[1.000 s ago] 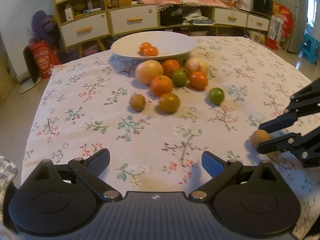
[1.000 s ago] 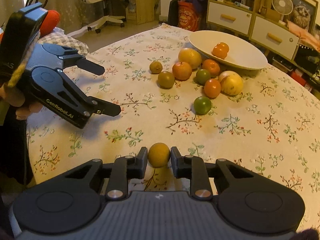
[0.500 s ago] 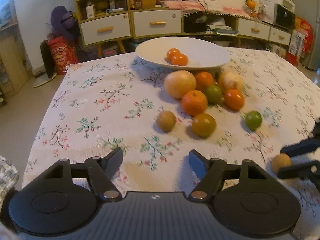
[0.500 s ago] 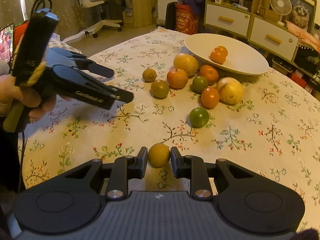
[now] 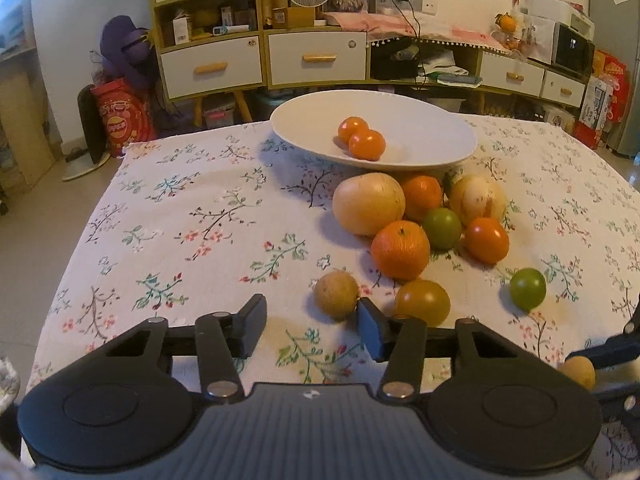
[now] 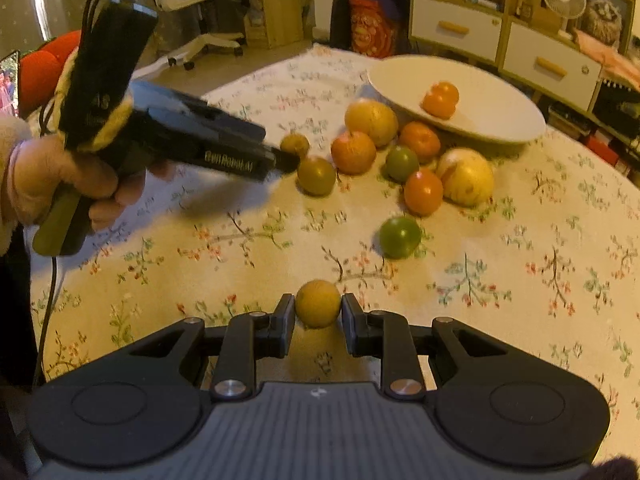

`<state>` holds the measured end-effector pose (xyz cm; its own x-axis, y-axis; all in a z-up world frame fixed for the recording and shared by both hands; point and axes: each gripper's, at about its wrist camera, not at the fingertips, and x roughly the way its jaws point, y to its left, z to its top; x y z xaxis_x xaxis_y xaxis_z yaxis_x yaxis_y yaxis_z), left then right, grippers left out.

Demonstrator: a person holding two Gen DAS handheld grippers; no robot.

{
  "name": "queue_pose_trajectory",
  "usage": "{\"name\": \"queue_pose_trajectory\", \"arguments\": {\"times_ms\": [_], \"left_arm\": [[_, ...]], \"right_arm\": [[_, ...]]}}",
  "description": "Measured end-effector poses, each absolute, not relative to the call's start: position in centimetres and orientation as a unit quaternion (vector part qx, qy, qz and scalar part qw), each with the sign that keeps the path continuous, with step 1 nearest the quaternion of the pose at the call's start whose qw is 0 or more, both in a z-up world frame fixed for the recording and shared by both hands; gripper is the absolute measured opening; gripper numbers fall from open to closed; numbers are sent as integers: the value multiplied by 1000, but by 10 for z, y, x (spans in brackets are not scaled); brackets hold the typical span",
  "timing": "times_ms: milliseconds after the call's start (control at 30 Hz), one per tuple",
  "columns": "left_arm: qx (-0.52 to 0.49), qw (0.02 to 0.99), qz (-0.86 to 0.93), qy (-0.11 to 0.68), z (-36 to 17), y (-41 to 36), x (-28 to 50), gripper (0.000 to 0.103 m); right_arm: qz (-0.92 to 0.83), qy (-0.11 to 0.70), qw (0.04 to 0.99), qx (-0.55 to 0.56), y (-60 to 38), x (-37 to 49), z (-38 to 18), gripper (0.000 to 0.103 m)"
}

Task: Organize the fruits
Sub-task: 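Grasp a brown kiwi with the right tool while the left tool grasps another kiwi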

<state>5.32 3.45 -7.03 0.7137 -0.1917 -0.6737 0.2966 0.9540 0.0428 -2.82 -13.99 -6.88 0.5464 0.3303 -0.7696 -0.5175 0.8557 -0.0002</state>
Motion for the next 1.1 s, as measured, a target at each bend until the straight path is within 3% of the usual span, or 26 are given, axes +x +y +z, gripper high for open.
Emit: {"name": "queue_pose_trajectory", "arguments": {"times_ms": [333, 1100], "left_arm": [[79, 921, -150, 352, -69, 29, 57, 15], [49, 908, -163, 382, -63, 33, 66, 8]], "right_arm": [[244, 407, 872, -117, -139, -31, -69, 23], [222, 404, 879, -125, -138, -26, -63, 22]]}}
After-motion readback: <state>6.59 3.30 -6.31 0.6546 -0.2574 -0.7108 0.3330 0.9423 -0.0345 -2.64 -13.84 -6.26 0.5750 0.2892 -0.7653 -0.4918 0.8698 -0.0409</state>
